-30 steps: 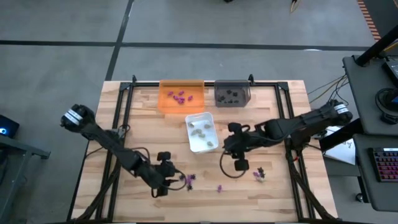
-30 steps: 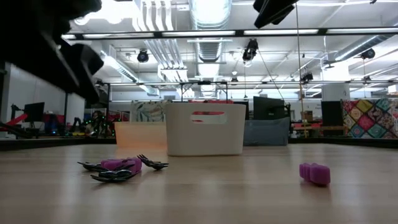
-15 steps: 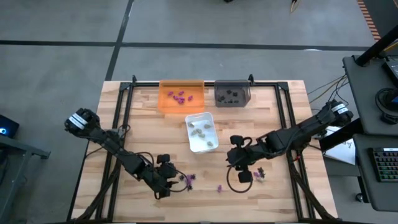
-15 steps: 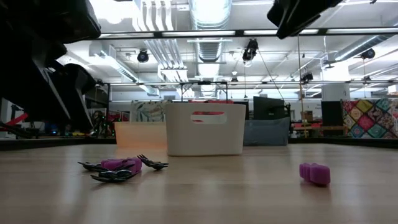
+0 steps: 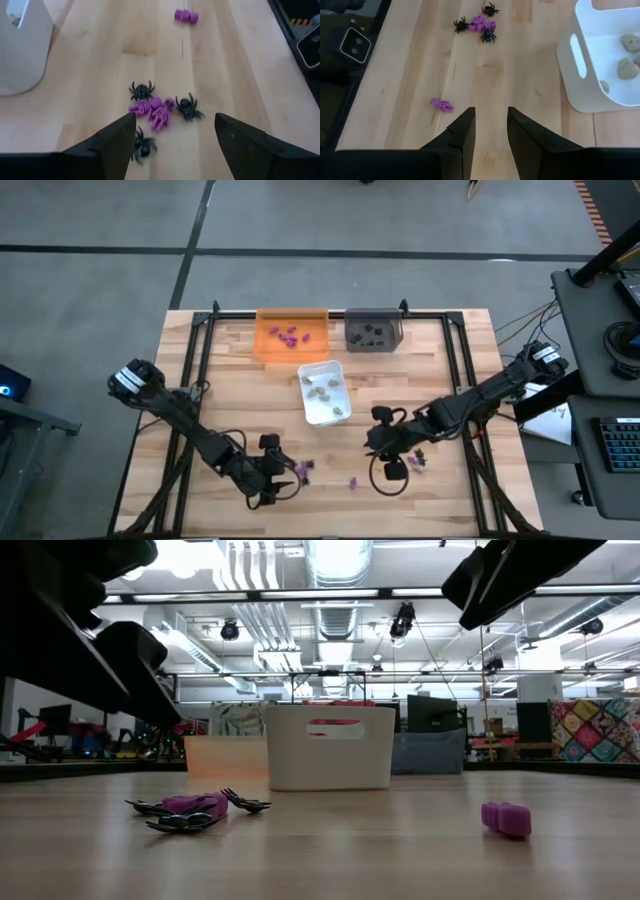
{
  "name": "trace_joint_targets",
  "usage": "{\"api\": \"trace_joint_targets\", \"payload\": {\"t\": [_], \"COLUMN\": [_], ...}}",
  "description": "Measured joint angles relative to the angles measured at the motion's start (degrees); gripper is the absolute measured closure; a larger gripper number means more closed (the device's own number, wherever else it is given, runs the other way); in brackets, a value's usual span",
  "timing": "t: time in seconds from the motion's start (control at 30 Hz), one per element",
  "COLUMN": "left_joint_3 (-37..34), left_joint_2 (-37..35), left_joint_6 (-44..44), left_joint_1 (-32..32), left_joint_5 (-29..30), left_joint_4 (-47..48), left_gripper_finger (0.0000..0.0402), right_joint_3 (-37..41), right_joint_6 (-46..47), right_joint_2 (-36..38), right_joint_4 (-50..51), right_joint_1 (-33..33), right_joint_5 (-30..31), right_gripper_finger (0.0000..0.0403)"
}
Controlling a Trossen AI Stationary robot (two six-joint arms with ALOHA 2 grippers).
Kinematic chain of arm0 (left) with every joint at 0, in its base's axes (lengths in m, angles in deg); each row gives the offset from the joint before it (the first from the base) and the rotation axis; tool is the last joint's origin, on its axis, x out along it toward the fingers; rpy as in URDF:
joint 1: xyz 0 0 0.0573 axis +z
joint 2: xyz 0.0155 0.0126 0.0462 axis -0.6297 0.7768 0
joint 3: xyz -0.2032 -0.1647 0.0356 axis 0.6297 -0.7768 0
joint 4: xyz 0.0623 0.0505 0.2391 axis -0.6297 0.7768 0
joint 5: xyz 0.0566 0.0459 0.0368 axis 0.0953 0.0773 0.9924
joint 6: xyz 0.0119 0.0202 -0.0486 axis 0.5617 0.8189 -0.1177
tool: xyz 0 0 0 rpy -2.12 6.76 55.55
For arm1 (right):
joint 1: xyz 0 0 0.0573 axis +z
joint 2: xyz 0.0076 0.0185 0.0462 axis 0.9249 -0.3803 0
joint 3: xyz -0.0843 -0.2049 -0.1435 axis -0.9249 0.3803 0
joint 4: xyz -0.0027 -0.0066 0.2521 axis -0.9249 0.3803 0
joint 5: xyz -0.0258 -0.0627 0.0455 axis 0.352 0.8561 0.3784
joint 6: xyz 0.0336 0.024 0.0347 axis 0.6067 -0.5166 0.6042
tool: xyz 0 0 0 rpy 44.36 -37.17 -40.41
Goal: Sort Halloween decoration
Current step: Put the purple skeleton toy into the orange bin
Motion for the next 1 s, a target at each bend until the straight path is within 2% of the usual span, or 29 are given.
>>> {"api": "trace_joint_targets", "payload": {"t": [0.27, 0.73, 1.0], "left_joint_3": [0.0, 0.0, 0.0], "left_joint_2": [5.1, 8.0, 9.2], "left_joint_6": [2.8, 6.6, 9.3], "left_joint_1": [0.4, 2.0, 2.0], "left_joint_5": [0.8, 0.7, -0.3], "left_joint_4": [-7.2, -6.9, -6.7], "left_gripper_finger": [0.0169, 0.0250, 0.0277], "right_joint_3": [0.0, 0.0, 0.0], "right_joint_6": [0.0, 0.0, 0.0], "right_joint_2": [0.0, 0.0, 0.0], "right_joint_4": [-1.4, -1.5, -1.5], "right_joint_1": [0.5, 0.5, 0.5], "right_joint_5": [0.0, 1.0, 1.5], "right_gripper_finger": [0.0303, 0.0303, 0.0303]}}
